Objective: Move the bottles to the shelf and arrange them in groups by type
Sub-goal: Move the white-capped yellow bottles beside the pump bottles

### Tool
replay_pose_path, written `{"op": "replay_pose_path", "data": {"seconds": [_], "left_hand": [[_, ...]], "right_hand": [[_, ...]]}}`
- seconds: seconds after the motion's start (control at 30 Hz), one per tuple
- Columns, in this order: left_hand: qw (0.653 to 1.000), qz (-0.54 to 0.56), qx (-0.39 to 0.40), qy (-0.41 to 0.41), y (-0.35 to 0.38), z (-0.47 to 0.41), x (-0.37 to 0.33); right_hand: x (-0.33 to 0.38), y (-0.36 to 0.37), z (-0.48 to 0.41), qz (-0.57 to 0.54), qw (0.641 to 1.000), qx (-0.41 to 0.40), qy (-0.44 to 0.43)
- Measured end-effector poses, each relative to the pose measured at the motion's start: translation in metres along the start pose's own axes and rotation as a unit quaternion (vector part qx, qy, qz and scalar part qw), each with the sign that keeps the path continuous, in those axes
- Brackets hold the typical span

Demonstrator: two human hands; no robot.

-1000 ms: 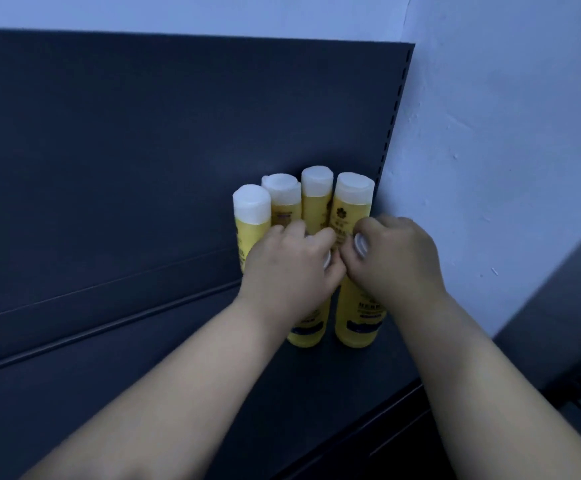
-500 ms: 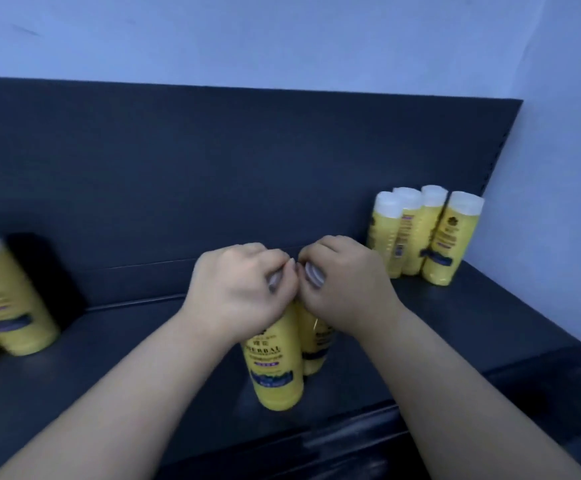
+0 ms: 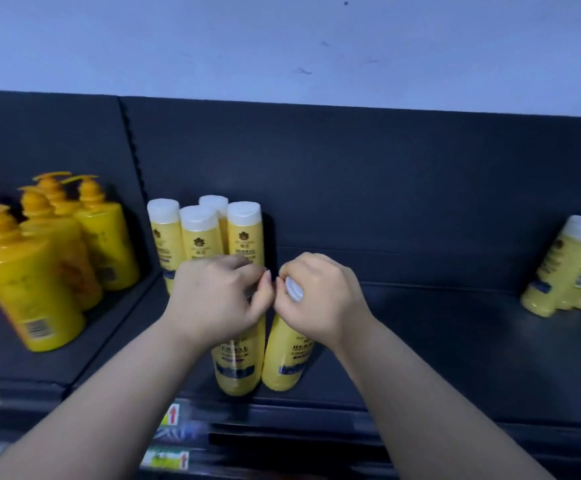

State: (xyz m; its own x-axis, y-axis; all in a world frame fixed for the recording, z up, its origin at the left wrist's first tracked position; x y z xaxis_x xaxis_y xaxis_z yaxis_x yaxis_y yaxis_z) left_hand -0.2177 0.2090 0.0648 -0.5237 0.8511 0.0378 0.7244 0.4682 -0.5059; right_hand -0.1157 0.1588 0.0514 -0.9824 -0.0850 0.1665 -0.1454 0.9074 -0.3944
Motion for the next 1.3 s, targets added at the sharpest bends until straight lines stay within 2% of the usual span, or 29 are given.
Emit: {"op": "replay_pose_path", "data": {"seconds": [0.17, 0.4, 0.53, 0.83, 1.03, 1.17, 1.3], "left_hand": [[0.998, -0.025, -0.016, -0.052, -0.001, 0.013, 0.042], [0.995, -0.056, -0.017, -0.079, 0.027, 0.003, 0.06], [0.993, -0.065, -0.021, -0.097, 0.042, -0.004, 0.075], [0.983, -0.108, -0.026, -0.146, 0.041, -0.004, 0.133], [0.977, -0.09, -0.04, -0.188, 0.028, 0.011, 0.19], [0.99, -0.056, -0.031, -0.124, 0.036, 0.003, 0.198], [0.997, -0.065, -0.007, -0.03, 0.048, -0.004, 0.208]], "right_hand": [[0.01, 0.029, -0.008, -0.007, 1.0, 0.018, 0.001], [-0.01, 0.073, -0.027, 0.0, 0.999, 0.047, 0.014], [-0.012, 0.104, -0.039, -0.002, 0.998, 0.063, -0.013], [-0.013, 0.149, -0.056, -0.029, 0.999, 0.033, 0.002], [-0.005, 0.159, -0.06, -0.025, 1.0, -0.008, 0.017], [0.003, 0.164, -0.061, -0.011, 0.999, -0.043, 0.017], [0.006, 0.182, -0.063, 0.078, 0.995, 0.016, 0.055]]}}
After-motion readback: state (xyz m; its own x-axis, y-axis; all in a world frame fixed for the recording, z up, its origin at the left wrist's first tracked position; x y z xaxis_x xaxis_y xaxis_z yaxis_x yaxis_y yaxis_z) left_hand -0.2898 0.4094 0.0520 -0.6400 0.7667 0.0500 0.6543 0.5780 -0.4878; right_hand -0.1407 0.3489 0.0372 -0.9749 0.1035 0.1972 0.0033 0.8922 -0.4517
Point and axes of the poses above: each hand's wrist, its own z-axis away from the middle knuckle, its own y-axis out of the palm, x = y × z, the point moved 8 cm from there along -z, towards the middle knuckle, and after that the axes turned 11 degrees about -x, right-handed, at the moved point
